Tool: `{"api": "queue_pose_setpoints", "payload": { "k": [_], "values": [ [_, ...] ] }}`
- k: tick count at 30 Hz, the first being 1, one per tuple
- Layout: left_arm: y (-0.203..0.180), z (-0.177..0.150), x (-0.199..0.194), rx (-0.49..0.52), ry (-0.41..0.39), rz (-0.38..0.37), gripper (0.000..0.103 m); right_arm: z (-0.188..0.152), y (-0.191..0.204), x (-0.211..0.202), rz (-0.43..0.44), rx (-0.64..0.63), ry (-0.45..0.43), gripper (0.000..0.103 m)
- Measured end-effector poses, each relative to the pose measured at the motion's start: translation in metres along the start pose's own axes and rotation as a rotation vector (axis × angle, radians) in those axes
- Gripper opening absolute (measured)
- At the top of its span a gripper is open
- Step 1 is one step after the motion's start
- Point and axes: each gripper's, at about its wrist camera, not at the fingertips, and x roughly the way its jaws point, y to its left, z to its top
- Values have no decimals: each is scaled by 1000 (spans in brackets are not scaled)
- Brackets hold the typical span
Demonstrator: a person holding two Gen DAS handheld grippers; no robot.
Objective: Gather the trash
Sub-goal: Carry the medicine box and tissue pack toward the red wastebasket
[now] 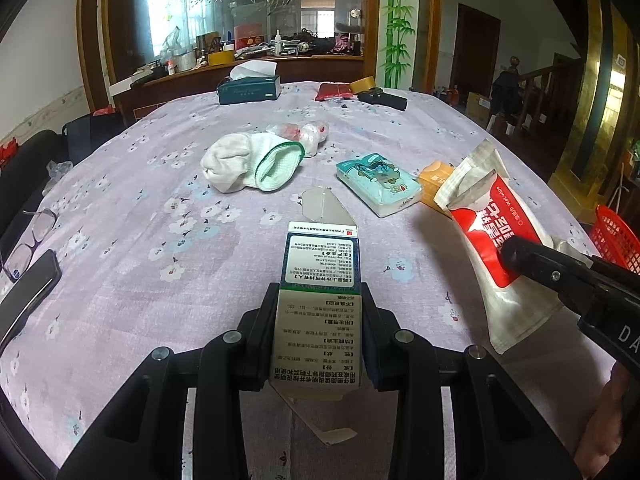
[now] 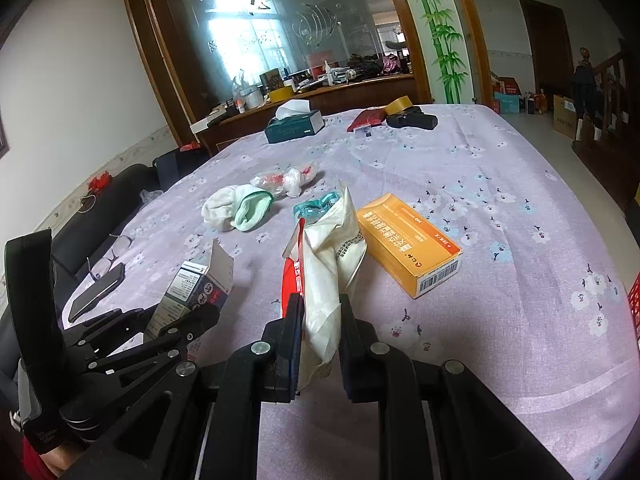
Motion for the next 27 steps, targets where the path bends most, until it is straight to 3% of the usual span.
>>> {"api": "queue_pose_setpoints", "payload": {
  "k": [27],
  "values": [
    [-1,0,-2,7,-3,-6,34,-1,0,3,-7,6,5,17]
  ]
}}
